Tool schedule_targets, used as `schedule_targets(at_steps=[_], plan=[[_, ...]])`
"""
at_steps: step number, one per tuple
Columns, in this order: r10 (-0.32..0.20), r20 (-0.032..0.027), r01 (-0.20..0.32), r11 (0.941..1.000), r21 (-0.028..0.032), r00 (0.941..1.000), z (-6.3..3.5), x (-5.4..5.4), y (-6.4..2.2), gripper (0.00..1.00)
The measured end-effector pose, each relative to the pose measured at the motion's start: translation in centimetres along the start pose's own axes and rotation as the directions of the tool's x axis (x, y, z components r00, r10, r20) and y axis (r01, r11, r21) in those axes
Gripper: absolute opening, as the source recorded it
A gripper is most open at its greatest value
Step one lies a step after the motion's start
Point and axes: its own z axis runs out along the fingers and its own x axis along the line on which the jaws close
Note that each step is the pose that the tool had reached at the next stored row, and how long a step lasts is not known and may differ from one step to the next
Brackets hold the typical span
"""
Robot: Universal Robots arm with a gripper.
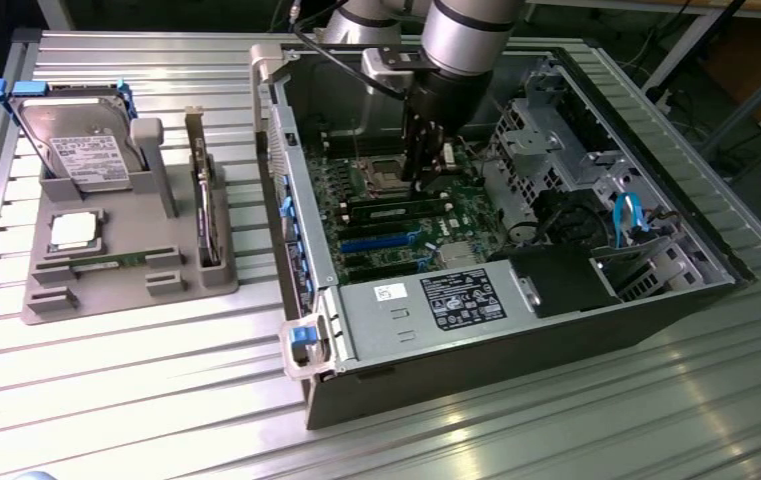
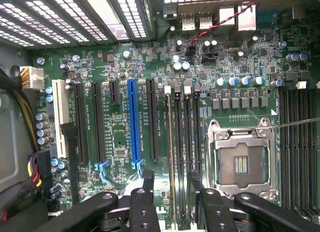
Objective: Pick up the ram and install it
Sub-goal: 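Insert the ram into the slot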
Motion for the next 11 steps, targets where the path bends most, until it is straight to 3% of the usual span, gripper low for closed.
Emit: schedule_targets(at_steps=[3,5,11], plan=[[0.0,0.0001,0.0,1.0,-0.0013,1.0,-0.88,0.0,0.02,0.4],[0.0,-0.0002,0.0,1.0,-0.0055,1.0,-2.1,0.1,0.04,0.4],[-0.001,-0.0024,0.001,1.0,-0.0057,1.0,-2.12,0.1,0.04,0.4]])
